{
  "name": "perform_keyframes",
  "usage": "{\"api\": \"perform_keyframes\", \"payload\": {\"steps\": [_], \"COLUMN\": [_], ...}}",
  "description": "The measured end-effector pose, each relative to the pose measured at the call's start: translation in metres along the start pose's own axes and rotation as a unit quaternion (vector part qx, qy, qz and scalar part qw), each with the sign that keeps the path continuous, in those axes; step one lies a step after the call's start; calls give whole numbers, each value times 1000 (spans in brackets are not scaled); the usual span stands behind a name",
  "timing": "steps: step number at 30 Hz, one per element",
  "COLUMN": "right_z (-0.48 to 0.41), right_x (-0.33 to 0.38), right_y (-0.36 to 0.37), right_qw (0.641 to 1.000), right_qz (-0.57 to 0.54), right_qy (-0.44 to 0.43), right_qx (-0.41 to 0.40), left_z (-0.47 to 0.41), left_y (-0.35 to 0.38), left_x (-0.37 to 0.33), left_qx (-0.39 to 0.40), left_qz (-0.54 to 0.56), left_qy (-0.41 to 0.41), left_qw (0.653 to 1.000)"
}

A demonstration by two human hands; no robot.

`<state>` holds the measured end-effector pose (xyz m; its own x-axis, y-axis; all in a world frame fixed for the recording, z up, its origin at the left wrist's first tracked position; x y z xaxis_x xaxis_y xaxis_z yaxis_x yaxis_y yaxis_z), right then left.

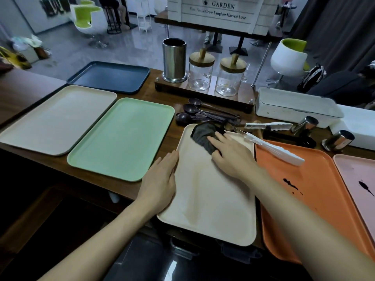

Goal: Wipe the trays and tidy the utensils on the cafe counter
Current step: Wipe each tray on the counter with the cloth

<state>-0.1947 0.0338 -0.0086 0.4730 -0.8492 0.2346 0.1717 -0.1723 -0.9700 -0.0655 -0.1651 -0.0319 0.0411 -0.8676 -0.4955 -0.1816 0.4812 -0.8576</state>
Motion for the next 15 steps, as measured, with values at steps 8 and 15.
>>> {"api": "perform_keyframes", "payload": {"steps": [8,15], "right_z": [-41,-17], "right_x": [47,-2], "right_y": [21,9], "right_qw": [999,998], "right_qz": [-2,20], "right_qy": [-36,-38], "right_qx": [-37,-47], "left_z": [0,1], "left_y": [2,2], "left_x": [2,2], "left_qx": [12,24], "left_qz": [5,7], "left_qy": [1,-12], "left_qw": [1000,1000]}}
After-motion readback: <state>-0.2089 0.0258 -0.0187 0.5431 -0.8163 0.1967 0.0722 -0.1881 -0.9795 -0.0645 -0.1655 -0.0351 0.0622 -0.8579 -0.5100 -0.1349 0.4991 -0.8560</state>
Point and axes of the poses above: each hand's wrist, its own z-axis away from the middle knuckle, its own y-axis out of the palm, x = y × z, the point moved 2 cm from there along -z, towards the middle knuckle, and after that the axes turned 3 degrees about -z, right-handed, at the moved point
